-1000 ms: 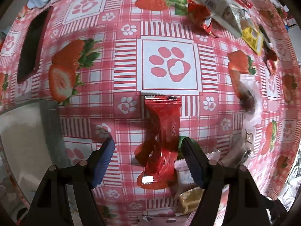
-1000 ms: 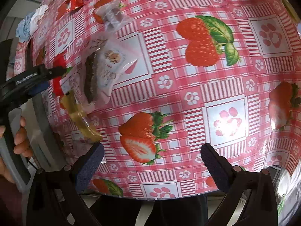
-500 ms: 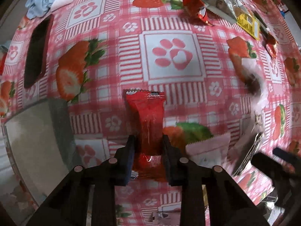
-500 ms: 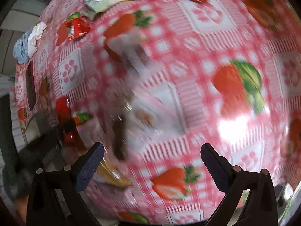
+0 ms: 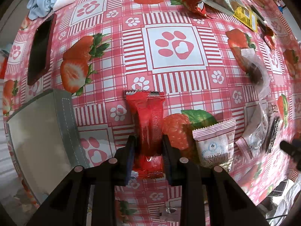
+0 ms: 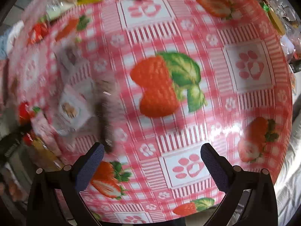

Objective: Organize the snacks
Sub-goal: 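Grasp the red snack packet with the left tool, then grasp the clear wrapped treat with the right tool while the left tool holds the red packet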

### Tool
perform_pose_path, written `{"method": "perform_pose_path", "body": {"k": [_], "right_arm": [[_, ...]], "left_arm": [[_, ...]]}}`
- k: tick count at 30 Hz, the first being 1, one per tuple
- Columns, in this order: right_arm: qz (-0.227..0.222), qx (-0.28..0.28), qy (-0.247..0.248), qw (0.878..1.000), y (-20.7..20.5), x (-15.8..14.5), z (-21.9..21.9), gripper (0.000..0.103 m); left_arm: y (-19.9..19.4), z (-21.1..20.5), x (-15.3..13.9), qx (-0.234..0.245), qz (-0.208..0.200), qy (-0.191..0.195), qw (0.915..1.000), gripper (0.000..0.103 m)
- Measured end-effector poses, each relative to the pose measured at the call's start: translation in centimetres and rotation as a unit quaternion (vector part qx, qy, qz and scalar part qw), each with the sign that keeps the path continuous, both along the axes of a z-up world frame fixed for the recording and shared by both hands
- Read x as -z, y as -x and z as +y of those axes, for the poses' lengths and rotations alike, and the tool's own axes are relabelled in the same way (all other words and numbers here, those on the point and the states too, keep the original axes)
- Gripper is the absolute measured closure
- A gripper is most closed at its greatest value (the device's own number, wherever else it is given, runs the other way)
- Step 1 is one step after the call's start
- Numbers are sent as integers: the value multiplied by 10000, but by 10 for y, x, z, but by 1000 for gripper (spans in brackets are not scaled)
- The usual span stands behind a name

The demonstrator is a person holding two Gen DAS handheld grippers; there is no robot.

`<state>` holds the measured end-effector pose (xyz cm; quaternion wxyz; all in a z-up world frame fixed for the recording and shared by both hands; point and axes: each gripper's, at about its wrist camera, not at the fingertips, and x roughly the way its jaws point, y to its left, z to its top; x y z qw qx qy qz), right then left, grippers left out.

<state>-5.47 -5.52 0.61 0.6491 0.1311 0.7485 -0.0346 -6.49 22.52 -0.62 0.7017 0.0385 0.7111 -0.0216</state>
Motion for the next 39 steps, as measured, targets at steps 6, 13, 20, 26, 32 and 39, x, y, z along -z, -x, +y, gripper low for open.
{"method": "perform_pose_path", "body": {"k": [6,13,20,26,32,39], "right_arm": [[-346,-864,-128,9956,-61,-7,34,0],[-414,-1421,-68,9890,-125,-3,75,0],[-459,-2017,154,9782,-134,2,96,65],[-529,-1634,-339,9846,-101,-24,85,73],[-597,-1371,-745,9859,-71,-51,64,73],[-570,-1345,-1017,9840,-17,-51,74,73]], "left_arm": [[-15,-16,-4,-24,27,-103,9999,72],[-24,-27,-2,-102,10,-119,9999,72],[-36,-23,0,-118,11,-84,9999,72],[-35,-4,-11,-264,-171,154,9994,80],[-28,12,-30,-383,-317,337,9982,80],[-8,35,-60,-433,-485,515,9966,80]]}}
